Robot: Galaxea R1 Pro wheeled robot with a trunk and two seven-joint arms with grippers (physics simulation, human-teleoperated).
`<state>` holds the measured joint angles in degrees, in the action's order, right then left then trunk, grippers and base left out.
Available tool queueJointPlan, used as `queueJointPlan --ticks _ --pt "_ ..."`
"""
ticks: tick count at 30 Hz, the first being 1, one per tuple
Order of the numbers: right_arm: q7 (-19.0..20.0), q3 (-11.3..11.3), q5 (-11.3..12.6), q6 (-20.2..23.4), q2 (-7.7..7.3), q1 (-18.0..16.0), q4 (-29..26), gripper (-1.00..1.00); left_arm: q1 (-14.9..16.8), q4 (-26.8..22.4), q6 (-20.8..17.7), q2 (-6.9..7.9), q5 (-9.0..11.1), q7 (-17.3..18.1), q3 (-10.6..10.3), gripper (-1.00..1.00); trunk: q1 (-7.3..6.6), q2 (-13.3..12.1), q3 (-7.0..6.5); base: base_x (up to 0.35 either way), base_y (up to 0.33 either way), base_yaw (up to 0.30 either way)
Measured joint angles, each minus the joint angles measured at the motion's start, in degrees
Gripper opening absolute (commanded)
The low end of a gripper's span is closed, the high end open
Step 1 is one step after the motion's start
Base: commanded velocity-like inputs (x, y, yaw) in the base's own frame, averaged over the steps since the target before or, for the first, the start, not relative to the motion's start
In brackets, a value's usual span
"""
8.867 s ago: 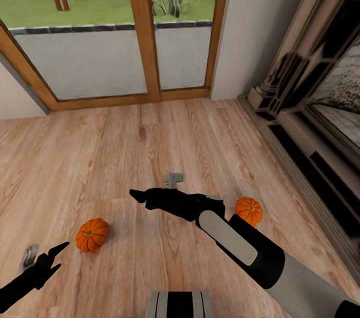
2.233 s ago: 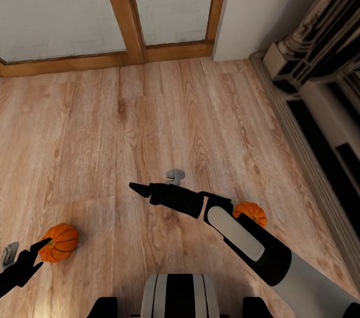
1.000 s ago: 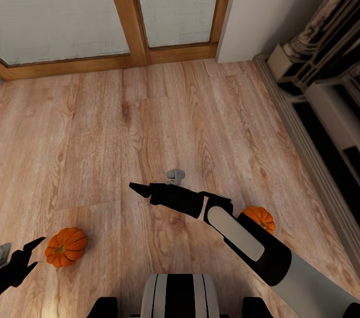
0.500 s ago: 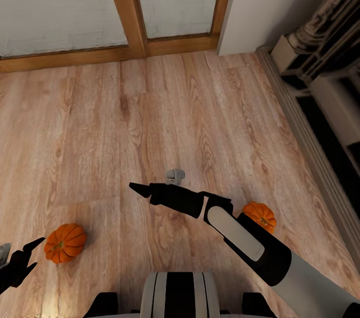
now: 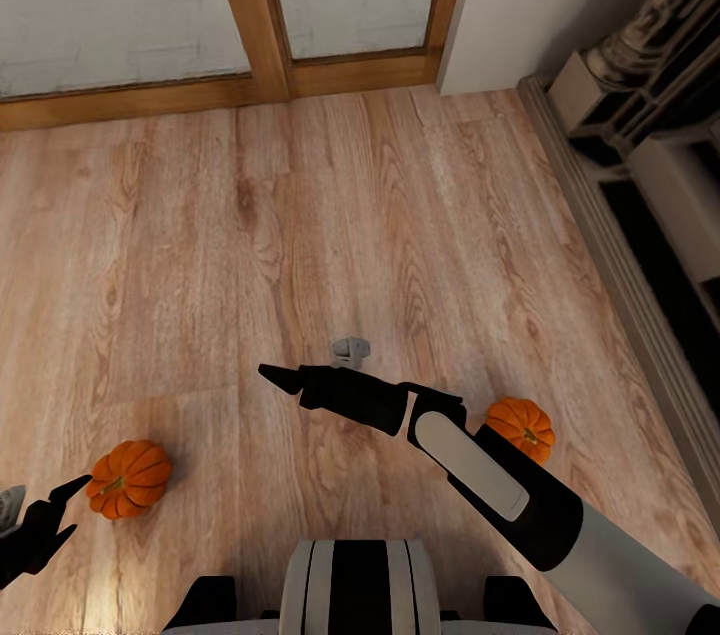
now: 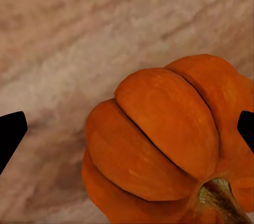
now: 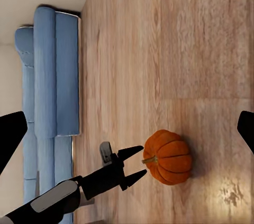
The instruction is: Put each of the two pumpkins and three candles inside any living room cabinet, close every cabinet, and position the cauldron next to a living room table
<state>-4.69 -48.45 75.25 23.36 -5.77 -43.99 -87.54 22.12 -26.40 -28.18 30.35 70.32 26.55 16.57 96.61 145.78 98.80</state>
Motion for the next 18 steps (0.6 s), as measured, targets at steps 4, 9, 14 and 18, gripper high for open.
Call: queueJointPlan --ticks 4,9,14,18 --pt "0.00 0.01 0.01 0.00 0.00 0.00 0.01 1.00 0.00 0.06 0.00 -0.16 -0.09 0.33 -0.12 1.00 0.00 0.00 0.00 0.000 0.000 0.000" --pt "0.00 0.01 0.01 0.00 0.00 0.03 0.01 1.00 0.03 -0.58 -0.10 -0.49 -0.73 0.52 -0.07 1.00 -0.01 0.00 0.00 0.000 0.000 0.000" --pt "0.02 0.00 0.06 0.00 0.05 0.01 0.01 1.00 0.08 -0.96 -0.45 -1.07 -2.91 0.87 1.21 1.00 -0.01 0.00 -0.01 0.000 0.000 0.000" --pt "0.06 0.01 0.20 0.00 0.01 0.00 0.00 1.00 0.07 -0.91 -0.33 -1.12 -3.58 0.87 1.70 1.00 -0.01 0.00 -0.01 0.000 0.000 0.000"
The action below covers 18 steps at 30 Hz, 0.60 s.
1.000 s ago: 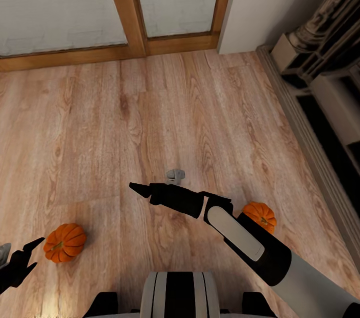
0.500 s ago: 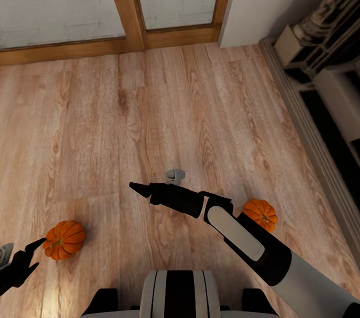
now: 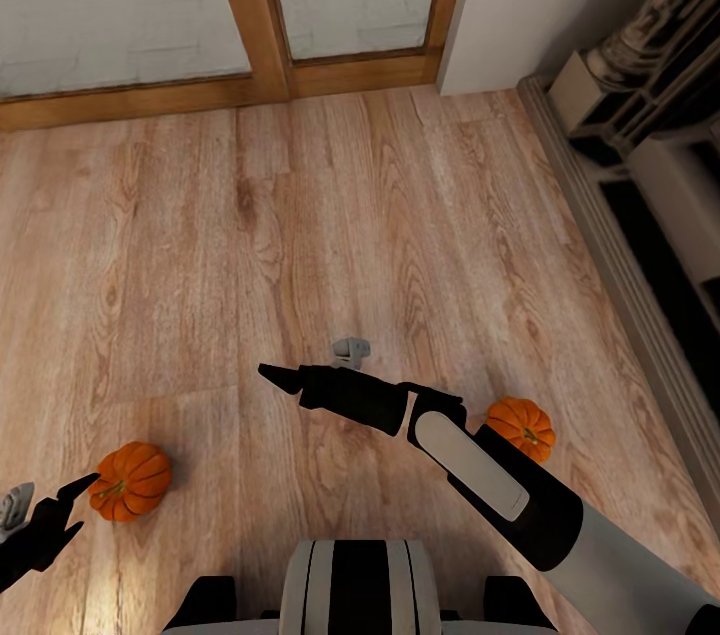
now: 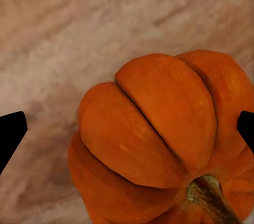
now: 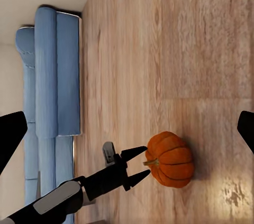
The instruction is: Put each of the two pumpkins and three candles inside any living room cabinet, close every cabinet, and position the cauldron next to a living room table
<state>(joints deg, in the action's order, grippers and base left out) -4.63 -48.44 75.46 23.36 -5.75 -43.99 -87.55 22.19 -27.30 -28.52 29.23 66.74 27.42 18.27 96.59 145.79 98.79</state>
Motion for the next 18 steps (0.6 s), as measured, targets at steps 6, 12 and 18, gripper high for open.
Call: queueJointPlan --ticks 6,12,18 --pt "0.02 0.00 -0.02 0.00 -0.01 0.00 -0.02 1.00 -0.01 0.06 0.09 0.01 -0.37 -0.03 0.25 1.00 0.00 0.00 0.00 0.000 0.000 0.000" --pt "0.02 0.00 -0.02 0.02 -0.01 0.00 0.01 1.00 0.01 0.34 -0.22 0.05 -0.08 5.12 -4.92 1.00 0.00 0.00 0.00 0.000 0.000 0.000" --pt "0.02 0.00 -0.02 0.08 -0.01 0.01 0.01 1.00 -0.12 0.86 0.28 0.10 -3.40 7.61 -5.61 1.00 0.01 0.00 0.00 0.000 0.000 0.000"
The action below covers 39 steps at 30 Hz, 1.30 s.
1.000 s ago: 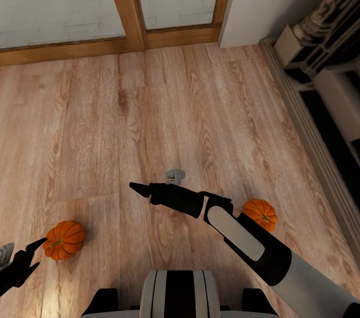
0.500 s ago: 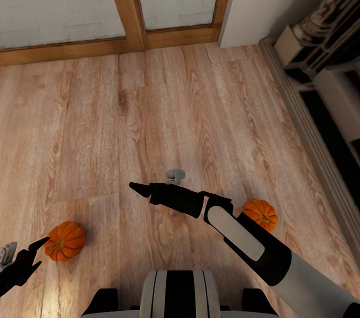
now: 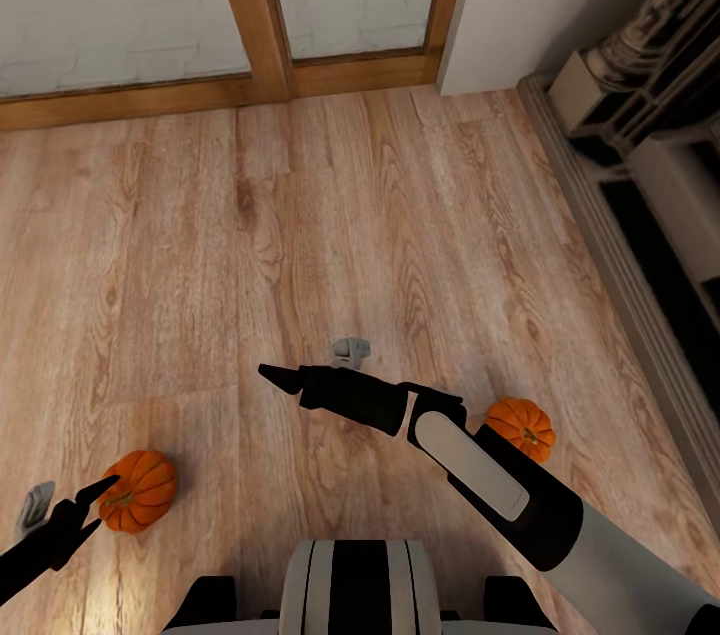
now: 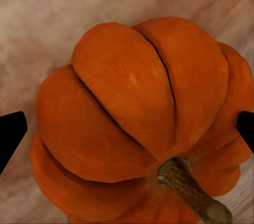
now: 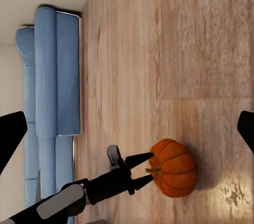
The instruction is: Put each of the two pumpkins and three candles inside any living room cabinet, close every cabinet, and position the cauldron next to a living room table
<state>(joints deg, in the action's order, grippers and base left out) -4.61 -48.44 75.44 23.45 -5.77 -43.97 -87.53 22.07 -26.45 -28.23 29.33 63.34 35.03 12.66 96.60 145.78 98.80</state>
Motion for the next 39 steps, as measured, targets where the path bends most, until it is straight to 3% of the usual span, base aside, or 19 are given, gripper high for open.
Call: queueJointPlan --ticks 8,11,21,28,39 --pt "-0.03 0.00 0.00 0.00 0.00 -0.01 0.00 1.00 -0.02 -0.01 0.02 0.08 -0.37 0.17 -0.06 1.00 0.00 0.00 0.00 0.000 0.000 0.000" --pt "-0.02 0.00 -0.01 0.01 0.00 -0.01 0.00 1.00 0.03 -0.17 -0.50 0.17 0.84 0.41 0.25 1.00 0.07 0.04 0.65 0.000 0.000 0.000" --pt "-0.06 0.06 0.00 0.11 0.00 -0.01 0.08 1.00 -0.25 -0.04 -0.33 0.53 0.37 0.55 0.31 1.00 0.07 0.04 0.66 0.000 0.000 0.000" --pt "-0.08 0.09 0.00 0.18 0.00 -0.01 0.09 1.00 -0.53 0.08 0.11 0.85 -0.63 5.96 0.17 1.00 0.08 0.04 0.67 0.000 0.000 0.000" --pt "-0.06 0.09 0.08 0.18 0.00 -0.01 0.09 1.00 -0.56 1.61 0.12 1.06 -0.63 6.81 0.31 1.00 0.11 0.05 0.88 0.000 0.000 0.000"
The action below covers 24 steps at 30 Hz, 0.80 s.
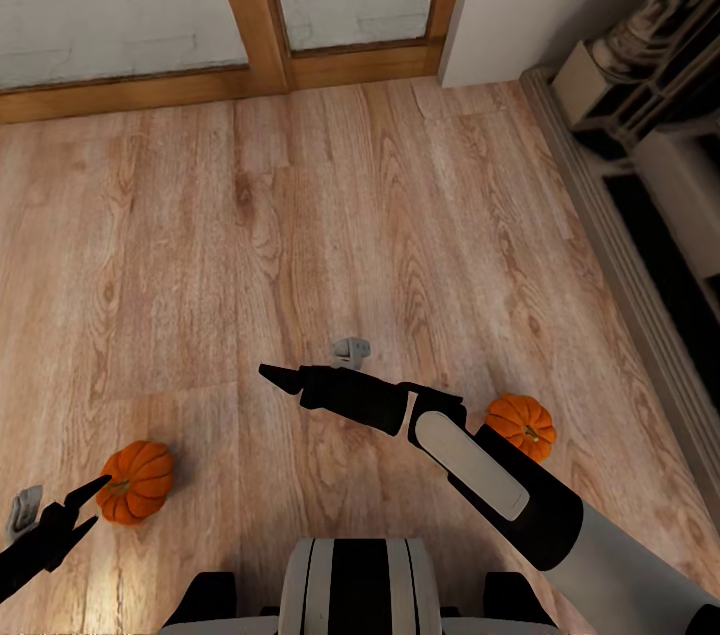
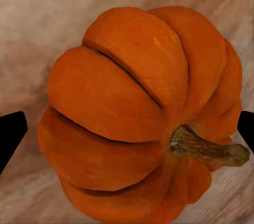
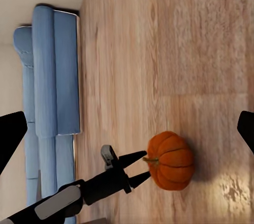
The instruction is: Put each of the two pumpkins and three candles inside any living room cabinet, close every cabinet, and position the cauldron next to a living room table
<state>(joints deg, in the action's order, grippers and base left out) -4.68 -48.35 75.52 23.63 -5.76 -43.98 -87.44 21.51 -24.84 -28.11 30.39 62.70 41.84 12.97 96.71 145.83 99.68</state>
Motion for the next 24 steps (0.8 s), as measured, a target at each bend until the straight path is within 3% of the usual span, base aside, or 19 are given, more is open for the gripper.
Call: queueJointPlan --ticks 11,16,24 --pt "0.00 0.00 0.01 0.00 0.00 0.01 0.00 1.00 0.00 0.12 0.09 0.02 0.08 -0.56 -0.09 1.00 0.05 0.03 0.45 0.000 0.000 0.000" --pt "0.03 0.00 0.00 0.00 0.00 0.00 -0.03 1.00 0.00 0.28 0.09 0.02 0.07 -0.59 -0.10 1.00 0.18 0.09 1.55 0.000 0.000 0.000" --pt "0.06 0.00 0.01 -0.05 0.00 0.00 -0.06 1.00 0.00 0.72 0.09 0.02 0.01 -0.34 -0.16 1.00 0.18 0.10 1.56 0.000 0.000 0.000"
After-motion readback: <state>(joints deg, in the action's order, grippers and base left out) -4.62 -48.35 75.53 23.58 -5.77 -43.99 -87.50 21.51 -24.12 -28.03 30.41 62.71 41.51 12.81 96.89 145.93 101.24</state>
